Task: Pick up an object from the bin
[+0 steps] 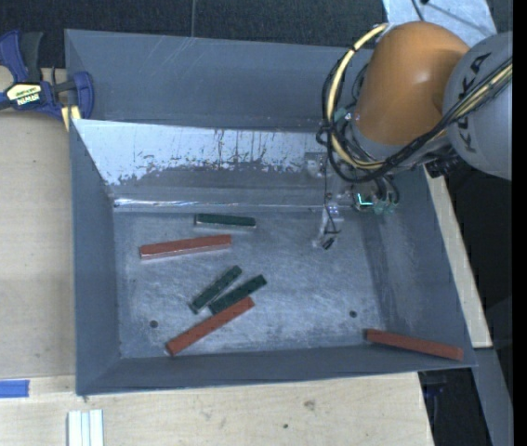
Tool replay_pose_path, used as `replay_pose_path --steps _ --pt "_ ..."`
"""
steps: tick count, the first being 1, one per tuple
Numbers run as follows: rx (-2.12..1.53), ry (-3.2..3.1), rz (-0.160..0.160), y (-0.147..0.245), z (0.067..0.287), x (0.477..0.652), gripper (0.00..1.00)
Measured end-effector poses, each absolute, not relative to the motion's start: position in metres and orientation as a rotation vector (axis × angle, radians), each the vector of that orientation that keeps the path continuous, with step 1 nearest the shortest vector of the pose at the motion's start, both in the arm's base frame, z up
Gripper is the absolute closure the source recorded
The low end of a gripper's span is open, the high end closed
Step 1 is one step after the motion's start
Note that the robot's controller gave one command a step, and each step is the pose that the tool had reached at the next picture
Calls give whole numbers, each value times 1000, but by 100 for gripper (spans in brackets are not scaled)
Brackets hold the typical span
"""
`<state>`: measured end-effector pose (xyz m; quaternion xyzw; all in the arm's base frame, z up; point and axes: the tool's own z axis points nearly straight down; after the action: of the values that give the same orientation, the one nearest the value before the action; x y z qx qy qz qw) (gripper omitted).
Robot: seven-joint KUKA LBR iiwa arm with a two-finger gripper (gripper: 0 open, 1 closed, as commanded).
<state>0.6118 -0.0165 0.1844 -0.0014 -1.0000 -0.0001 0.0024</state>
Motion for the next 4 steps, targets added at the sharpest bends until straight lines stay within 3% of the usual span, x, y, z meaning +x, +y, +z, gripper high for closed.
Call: replay_pose_path --steps 1,2,3,4 --pt "232 -3131 -3 94 68 620 0" --pt "207 -3136 -6 157 103 594 0" --pt "-70 -3146 -3 169 100 598 0" --pt "-174 -3136 1 146 69 595 0"
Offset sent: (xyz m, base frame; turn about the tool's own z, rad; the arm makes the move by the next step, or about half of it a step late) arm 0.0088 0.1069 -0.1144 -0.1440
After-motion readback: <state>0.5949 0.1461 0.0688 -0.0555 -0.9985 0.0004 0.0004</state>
